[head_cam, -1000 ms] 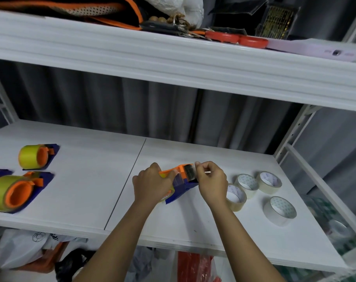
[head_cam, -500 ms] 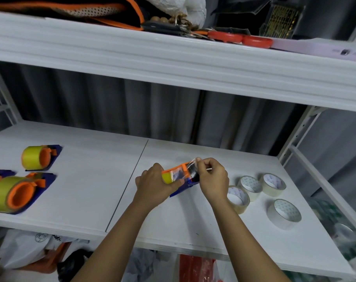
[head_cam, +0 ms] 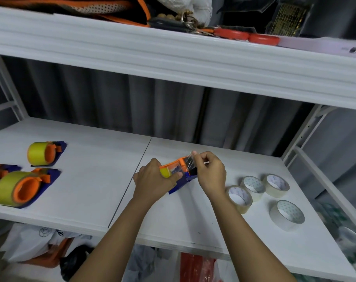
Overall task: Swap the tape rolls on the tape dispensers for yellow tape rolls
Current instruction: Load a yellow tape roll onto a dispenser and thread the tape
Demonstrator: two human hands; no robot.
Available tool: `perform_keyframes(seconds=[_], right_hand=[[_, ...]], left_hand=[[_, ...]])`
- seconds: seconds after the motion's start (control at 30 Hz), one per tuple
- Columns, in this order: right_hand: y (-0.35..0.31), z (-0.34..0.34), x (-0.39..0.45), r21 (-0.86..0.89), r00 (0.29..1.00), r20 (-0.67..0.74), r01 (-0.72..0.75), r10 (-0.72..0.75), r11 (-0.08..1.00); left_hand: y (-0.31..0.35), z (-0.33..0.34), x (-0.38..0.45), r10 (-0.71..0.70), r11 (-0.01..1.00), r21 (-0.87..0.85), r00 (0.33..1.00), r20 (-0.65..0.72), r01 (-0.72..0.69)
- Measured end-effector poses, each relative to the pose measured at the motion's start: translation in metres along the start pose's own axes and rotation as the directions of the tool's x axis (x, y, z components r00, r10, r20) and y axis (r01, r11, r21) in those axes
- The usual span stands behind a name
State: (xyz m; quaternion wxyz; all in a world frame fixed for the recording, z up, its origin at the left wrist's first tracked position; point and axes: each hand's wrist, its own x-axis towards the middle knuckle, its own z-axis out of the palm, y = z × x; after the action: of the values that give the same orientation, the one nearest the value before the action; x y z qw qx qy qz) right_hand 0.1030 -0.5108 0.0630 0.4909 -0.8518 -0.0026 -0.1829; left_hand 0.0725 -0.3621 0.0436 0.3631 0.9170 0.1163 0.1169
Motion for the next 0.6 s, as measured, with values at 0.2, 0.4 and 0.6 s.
perform_keyframes(seconds=[0.2, 0.4, 0.6], right_hand=[[-0.011, 0.009, 0.007, 0.019, 0.999, -0.025, 0.039, -0.038, 0.999], [-0.013, 0.009, 0.012, 0.054, 0.998, 0.006, 0.065, -0.066, 0.996], [-0.008, 0.012, 0.008, 0.064, 1.0, -0.011, 0.022, -0.021, 0.998]], left_hand=[[0.006, -0.009, 0.003, -0.03, 0.999, 0.014, 0.999, -0.041, 0.03], [0.004, -0.014, 0.008, -0.038, 0.998, 0.052, 0.994, -0.099, 0.043], [0.001, -0.011, 0.006, -0.002, 0.998, 0.064, 0.991, -0.135, 0.011]])
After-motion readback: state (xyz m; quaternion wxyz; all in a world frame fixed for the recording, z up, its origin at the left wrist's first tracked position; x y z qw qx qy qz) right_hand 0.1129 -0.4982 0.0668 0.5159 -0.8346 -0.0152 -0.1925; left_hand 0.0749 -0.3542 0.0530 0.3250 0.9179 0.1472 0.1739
